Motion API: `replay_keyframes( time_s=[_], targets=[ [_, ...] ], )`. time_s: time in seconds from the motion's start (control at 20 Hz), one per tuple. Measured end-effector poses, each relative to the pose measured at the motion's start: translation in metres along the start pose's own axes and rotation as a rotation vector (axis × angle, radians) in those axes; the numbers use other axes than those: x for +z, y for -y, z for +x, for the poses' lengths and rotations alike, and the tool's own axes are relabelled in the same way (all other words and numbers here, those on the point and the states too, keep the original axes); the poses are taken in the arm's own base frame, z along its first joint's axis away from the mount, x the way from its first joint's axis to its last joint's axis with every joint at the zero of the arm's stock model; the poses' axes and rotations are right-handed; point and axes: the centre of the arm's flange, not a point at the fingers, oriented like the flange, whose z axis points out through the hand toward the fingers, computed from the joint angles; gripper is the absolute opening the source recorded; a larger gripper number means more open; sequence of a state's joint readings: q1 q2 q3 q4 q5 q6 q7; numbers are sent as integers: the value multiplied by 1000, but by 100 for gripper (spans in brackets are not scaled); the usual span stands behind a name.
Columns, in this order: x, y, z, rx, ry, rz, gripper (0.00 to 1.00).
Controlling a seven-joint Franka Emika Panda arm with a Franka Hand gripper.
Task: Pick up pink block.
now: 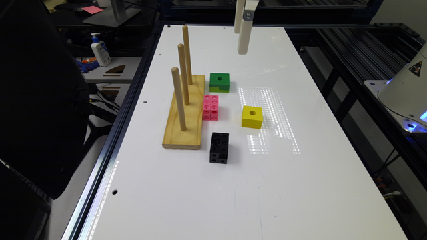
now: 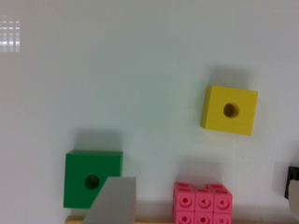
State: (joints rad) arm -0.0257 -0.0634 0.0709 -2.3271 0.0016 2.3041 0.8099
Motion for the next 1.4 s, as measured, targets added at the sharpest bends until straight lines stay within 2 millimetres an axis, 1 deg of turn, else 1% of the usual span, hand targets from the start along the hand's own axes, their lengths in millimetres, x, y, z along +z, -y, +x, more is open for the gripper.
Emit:
replay_keyframes(
  time_s=[0.15,0.2,0.3,0.35,0.4,0.45,0.55,0.65,0.85,1.1,1.35,1.4],
  targets=[
    [0,3,3,-1,-1,2,100],
    [4,4,3,-1,3,-1,100],
    [17,6,5,-1,7,-2,100],
    [20,7,5,-1,7,-2,100],
    [34,10,8,-1,7,2,100],
    [41,12,10,-1,7,4,100],
    [49,16,14,-1,8,7,100],
    [50,20,18,-1,7,9,100],
    [49,22,19,-1,6,11,100],
    [64,22,19,-2,18,1,100],
    [73,23,19,-1,23,-2,100],
    [77,22,19,-1,26,-5,100]
  ],
)
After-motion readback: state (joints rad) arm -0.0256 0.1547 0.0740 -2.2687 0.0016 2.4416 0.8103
